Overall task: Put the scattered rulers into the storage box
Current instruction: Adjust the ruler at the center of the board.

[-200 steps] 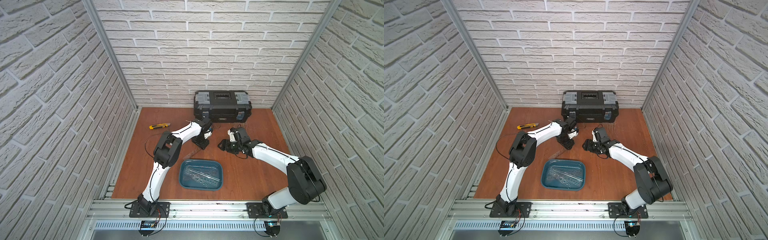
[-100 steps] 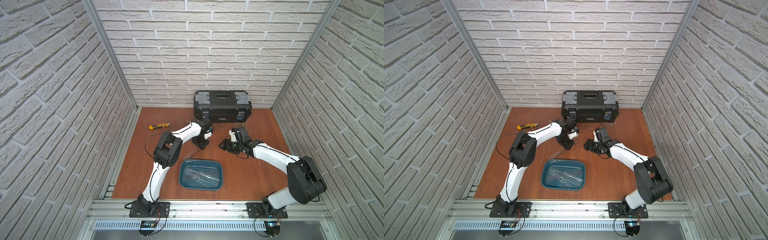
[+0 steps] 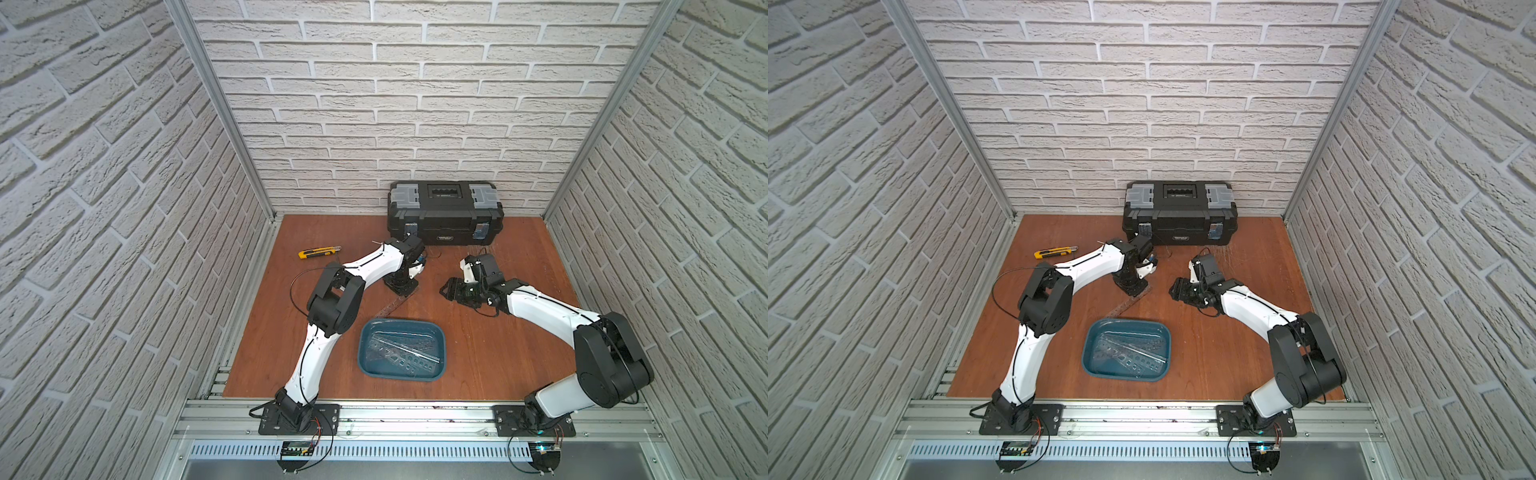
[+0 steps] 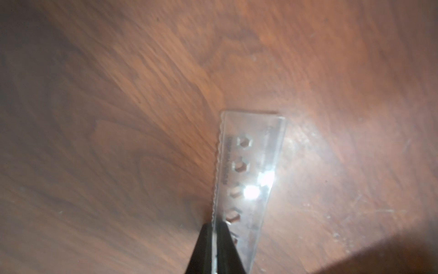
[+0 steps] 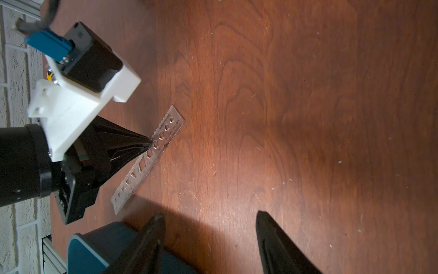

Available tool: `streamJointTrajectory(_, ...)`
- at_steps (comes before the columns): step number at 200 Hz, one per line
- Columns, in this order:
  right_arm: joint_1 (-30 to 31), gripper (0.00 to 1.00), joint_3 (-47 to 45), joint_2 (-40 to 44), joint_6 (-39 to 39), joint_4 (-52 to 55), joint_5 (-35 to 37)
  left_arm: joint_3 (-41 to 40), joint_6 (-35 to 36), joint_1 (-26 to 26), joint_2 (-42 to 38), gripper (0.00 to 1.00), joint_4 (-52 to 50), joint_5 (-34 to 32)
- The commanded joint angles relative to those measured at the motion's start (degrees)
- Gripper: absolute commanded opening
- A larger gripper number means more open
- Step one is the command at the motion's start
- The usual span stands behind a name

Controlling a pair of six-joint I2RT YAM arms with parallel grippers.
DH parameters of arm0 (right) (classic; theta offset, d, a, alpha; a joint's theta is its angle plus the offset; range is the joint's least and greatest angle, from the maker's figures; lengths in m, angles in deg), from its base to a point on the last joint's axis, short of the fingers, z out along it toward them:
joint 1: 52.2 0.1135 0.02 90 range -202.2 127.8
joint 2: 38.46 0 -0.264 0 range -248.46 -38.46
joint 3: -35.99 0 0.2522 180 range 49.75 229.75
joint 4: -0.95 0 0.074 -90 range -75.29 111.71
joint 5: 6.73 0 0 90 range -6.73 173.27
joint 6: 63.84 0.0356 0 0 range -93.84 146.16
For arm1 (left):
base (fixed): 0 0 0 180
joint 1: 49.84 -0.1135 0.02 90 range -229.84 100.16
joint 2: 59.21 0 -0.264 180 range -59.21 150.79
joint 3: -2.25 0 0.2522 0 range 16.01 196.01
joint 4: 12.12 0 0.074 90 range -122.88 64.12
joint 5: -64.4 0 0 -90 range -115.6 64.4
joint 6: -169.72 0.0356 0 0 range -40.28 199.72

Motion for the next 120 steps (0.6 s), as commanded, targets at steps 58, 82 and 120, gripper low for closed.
streamJointTrajectory(58,0.84,0.65,1.95,-2.98,-1.07,-0.93,-1.78,-0.49,-1.20,-0.70,-2.80,0.00,-0.12,2.47)
streamJointTrajectory(82,3.95,0.64,7.14,-6.86,-2.71,2.24,-1.46,-2.96,-3.26,-2.23,-5.82,0.03,0.93,3.17)
streamJointTrajectory(120,7.71,0.62,18.68,-15.44,-7.06,9.19,1.44,-9.61,-7.86,-6.48,-13.37,0.24,3.21,3.22)
